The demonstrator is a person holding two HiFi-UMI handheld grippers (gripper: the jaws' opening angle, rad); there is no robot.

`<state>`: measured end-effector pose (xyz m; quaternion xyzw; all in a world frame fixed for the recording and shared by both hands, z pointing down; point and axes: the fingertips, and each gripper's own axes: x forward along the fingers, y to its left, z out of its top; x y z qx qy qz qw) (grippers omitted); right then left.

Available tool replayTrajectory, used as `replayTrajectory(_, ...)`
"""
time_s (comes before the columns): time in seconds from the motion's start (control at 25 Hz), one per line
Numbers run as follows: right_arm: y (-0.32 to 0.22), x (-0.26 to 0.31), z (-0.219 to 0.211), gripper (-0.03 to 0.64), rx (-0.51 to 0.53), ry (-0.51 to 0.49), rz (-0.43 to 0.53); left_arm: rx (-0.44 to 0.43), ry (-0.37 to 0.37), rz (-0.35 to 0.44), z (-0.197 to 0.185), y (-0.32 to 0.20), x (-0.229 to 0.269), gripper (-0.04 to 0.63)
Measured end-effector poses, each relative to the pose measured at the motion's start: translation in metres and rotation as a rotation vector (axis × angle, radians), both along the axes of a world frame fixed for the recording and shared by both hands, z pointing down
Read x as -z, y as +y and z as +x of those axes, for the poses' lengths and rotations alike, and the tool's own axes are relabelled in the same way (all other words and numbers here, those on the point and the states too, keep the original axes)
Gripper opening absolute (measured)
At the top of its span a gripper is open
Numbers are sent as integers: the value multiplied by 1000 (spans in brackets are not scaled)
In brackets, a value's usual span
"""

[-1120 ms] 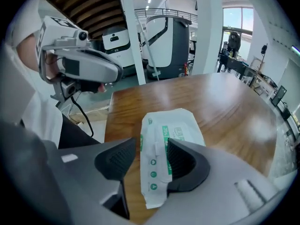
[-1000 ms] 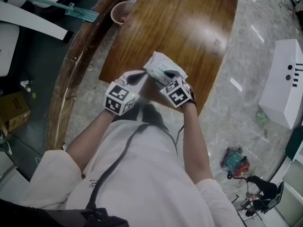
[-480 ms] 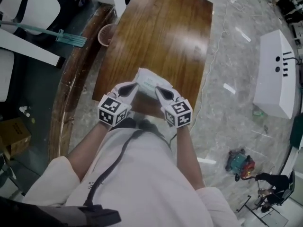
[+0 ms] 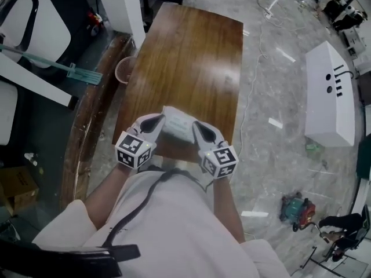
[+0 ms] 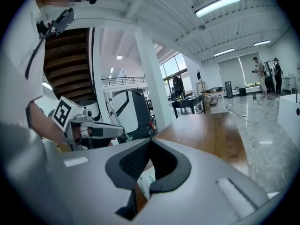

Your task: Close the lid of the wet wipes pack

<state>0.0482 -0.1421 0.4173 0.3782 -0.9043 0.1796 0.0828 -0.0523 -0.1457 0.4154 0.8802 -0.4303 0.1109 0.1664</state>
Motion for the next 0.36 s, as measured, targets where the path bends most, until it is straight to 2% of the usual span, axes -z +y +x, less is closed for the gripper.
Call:
replayTrajectory(0.2,5,26,14,8,-62,-19,48,4,4,40,-5,-1,23,5)
replayTrajectory(0.36,17,38,24,7,-105,-32,49,10,6,46,-8,5,34,5)
